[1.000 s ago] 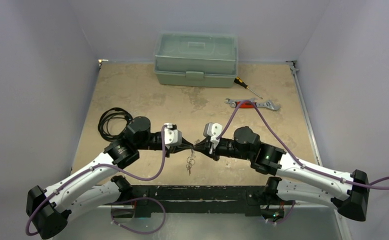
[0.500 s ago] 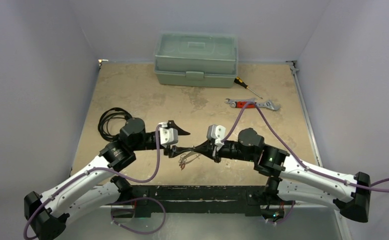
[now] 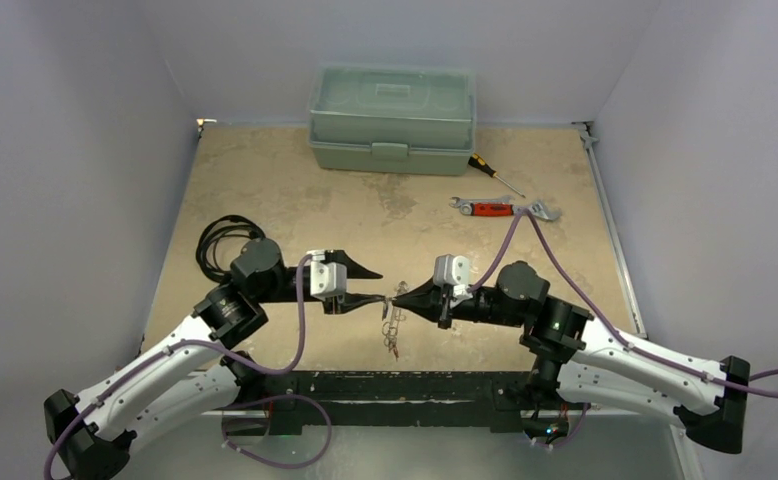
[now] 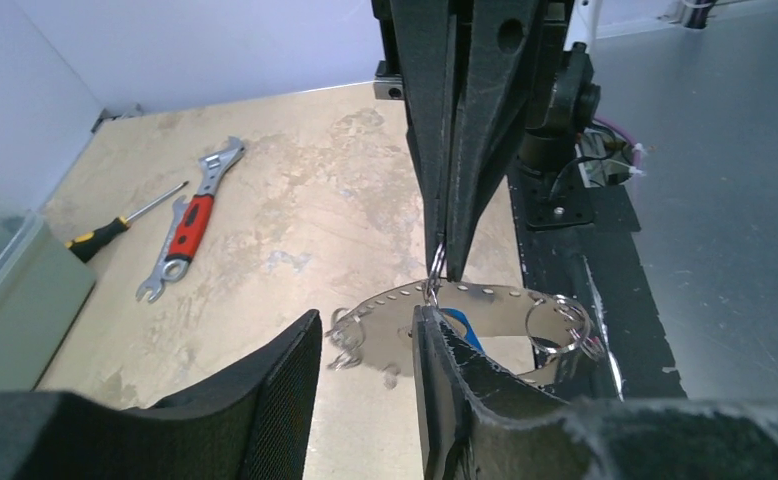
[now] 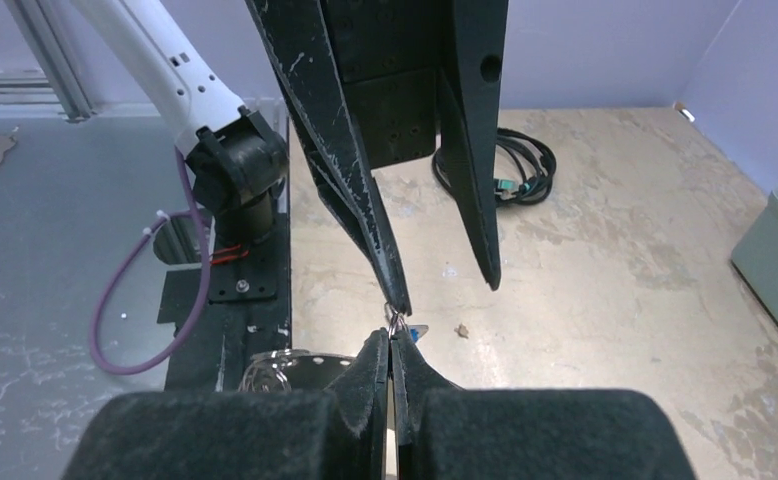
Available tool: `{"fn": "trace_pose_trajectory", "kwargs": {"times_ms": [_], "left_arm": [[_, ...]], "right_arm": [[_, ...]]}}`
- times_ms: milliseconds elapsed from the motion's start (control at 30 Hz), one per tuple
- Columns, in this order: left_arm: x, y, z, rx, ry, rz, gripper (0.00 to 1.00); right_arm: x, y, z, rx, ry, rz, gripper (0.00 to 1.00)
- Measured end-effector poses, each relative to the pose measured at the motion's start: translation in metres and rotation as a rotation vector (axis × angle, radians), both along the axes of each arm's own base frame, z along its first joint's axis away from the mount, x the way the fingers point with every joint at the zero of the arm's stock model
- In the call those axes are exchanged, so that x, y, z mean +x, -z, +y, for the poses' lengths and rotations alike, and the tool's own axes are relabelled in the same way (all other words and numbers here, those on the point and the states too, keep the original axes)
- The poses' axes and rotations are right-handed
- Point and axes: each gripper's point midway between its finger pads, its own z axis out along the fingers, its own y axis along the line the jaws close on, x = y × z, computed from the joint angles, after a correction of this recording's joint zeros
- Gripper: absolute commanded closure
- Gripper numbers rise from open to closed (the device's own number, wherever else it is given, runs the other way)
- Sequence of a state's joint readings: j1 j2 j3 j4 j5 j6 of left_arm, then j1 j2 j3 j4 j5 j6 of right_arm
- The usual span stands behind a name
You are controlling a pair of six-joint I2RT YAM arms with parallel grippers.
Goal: Put the keys on the keyring
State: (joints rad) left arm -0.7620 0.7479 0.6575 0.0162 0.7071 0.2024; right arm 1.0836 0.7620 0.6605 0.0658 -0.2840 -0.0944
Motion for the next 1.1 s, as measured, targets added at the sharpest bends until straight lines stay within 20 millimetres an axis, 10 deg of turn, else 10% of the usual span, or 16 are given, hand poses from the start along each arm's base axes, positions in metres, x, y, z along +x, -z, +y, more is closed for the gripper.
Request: {"fn": "trace_pose_trajectory", "kwargs": {"times_ms": [467, 800, 1100], "left_arm": [[-0.015, 0.004, -0.005, 0.008, 0.1, 0.022, 0.33], [-0.012, 0.006, -0.011, 0.002, 0.111, 0.045, 0.55], [-0.012, 0.009, -0.012, 0.008, 0.118, 0.053, 0.56]], "right_arm": [[-0.008, -0.02, -0.006, 0.072, -0.025, -0.033, 1.0], [-0.007, -0.017, -0.004, 0.065, -0.025, -0.029, 1.0], [-0.006, -0.015, -0.003, 0.058, -0.025, -0.026, 1.0]]}}
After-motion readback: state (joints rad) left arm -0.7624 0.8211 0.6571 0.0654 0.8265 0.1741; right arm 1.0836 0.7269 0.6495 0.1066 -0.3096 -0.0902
